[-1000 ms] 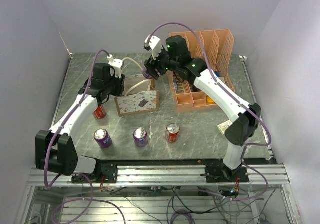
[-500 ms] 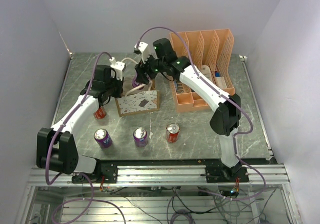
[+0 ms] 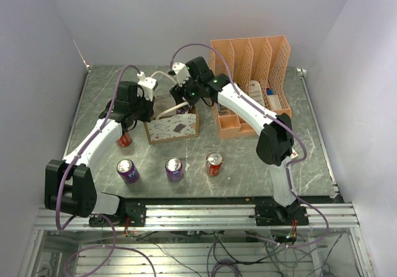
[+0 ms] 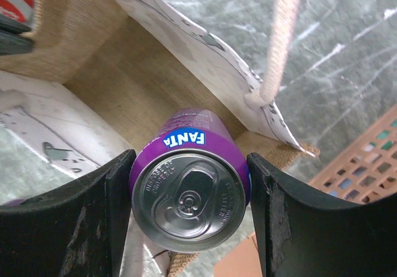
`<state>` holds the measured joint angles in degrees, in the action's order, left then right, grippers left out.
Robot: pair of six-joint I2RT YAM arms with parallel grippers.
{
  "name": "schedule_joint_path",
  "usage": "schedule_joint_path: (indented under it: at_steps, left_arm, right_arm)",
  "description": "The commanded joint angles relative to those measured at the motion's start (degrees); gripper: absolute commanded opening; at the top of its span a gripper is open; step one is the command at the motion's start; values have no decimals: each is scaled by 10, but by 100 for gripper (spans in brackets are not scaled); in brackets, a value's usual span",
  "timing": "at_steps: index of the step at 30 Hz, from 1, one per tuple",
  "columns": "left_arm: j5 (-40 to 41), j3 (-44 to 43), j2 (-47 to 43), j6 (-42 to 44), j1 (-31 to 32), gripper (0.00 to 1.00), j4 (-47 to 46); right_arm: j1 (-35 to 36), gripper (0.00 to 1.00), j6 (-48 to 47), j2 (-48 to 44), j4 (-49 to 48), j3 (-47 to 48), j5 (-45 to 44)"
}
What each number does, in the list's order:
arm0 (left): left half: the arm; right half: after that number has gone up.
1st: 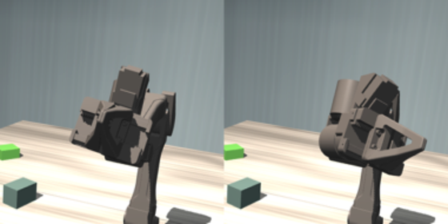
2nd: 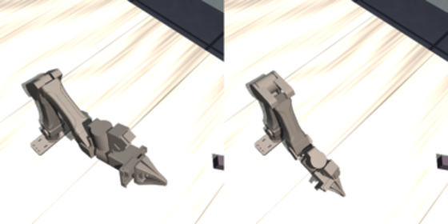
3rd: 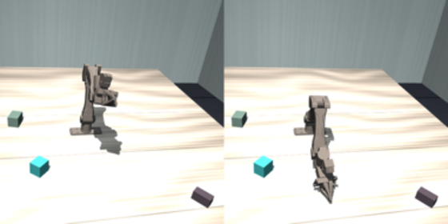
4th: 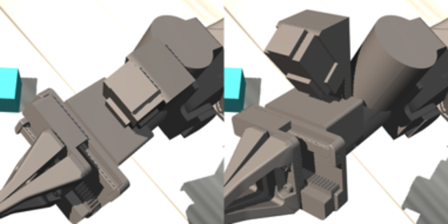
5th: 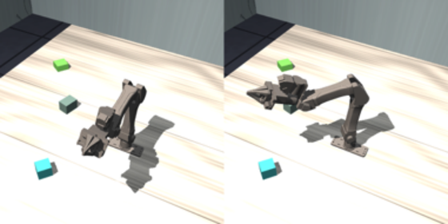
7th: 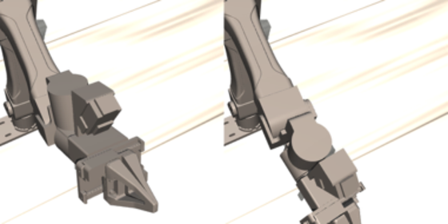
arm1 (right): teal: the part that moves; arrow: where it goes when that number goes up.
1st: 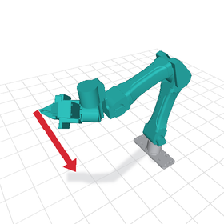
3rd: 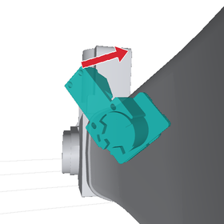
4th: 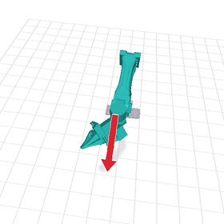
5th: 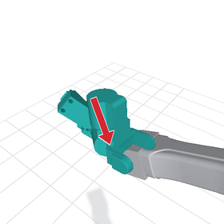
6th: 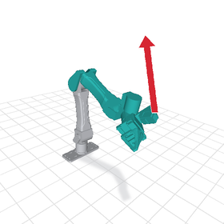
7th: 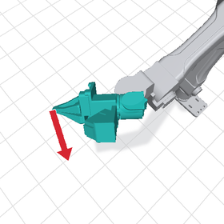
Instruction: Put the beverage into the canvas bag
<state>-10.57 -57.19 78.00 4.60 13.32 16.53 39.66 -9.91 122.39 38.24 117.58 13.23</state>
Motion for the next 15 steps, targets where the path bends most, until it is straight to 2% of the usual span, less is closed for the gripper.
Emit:
schedule_joint_path:
  at_steps: [1,7,15]
  left_arm:
    - [-35,12,-17,23,-2,7,-23]
    - [-72,26,-28,47,-2,7,-27]
    - [-108,44,-46,73,-2,7,-35]
  right_arm:
    - [-1,11,7,-47,-26,-9,-75]
    - [4,11,20,-38,-37,-7,-110]
    - [4,11,42,-4,-34,29,-65]
